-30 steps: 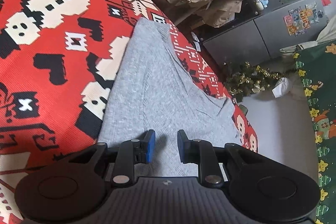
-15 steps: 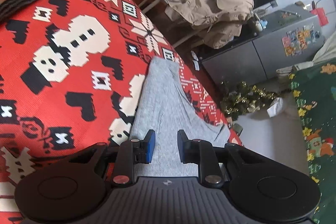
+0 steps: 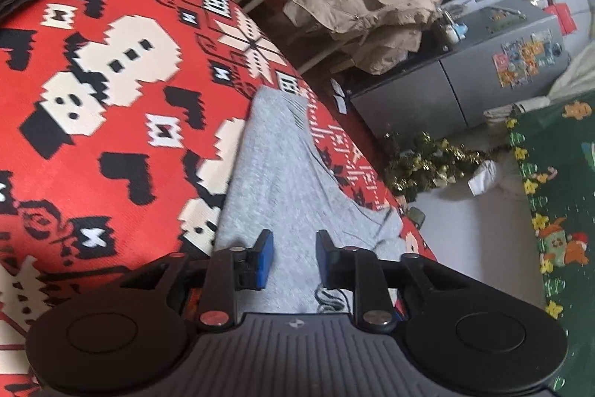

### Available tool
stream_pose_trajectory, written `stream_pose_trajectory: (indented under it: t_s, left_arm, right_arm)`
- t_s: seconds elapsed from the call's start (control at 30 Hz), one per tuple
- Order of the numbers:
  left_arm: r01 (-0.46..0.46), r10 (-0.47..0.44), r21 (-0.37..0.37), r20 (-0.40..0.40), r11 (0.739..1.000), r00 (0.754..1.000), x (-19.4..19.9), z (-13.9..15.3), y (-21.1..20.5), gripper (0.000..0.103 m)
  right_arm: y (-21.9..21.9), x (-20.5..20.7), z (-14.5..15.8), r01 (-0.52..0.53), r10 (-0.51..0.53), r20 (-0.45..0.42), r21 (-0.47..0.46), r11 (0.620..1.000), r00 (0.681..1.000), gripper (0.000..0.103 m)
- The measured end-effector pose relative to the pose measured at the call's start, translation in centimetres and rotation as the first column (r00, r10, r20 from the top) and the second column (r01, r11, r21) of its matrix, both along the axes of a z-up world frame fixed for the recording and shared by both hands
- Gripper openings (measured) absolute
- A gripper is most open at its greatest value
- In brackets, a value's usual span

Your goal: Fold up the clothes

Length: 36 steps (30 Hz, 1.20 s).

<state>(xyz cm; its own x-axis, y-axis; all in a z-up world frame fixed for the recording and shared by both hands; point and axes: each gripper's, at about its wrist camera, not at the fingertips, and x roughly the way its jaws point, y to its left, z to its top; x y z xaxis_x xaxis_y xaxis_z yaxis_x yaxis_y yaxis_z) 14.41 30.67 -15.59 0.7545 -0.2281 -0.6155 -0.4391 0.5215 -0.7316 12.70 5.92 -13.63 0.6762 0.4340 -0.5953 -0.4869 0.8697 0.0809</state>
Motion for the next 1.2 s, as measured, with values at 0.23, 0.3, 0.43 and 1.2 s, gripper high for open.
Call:
stream_pose_trajectory:
  t_s: [0.23, 0.3, 0.43, 1.2]
  left_arm:
    - [0.105, -0.107, 0.057, 0.037, 0.993, 0.994, 1.0, 0.3, -2.3, 0.025]
    - [0.132, -0.135, 0.072, 0.043, 0.989, 0.990, 1.3, 0.3, -3.0, 0.025]
    - [0.216, -0.223, 0.124, 0.046, 0.968, 0.974, 2.1, 0.3, -4.9, 0.025]
    - [0.302, -0.305, 0.470, -0.072, 0.829, 0.950, 2.9, 0.5, -12.3, 0.001]
  right_arm:
    - [-6.2, 0.8, 1.8, 0.117, -0.115, -0.024, 0.124, 0.985, 0.993, 0.040]
    - [-8.3, 2.0, 1.6, 0.175, -0.168, -0.060, 0.161, 0.971, 0.984, 0.040]
    - [-12.8, 4.8, 0.4, 0.296, -0.266, -0.160, 0.220, 0.929, 0.951, 0.040]
    - [-16.2, 6.6, -1.2, 0.334, -0.264, -0.249, 0.303, 0.892, 0.932, 0.041]
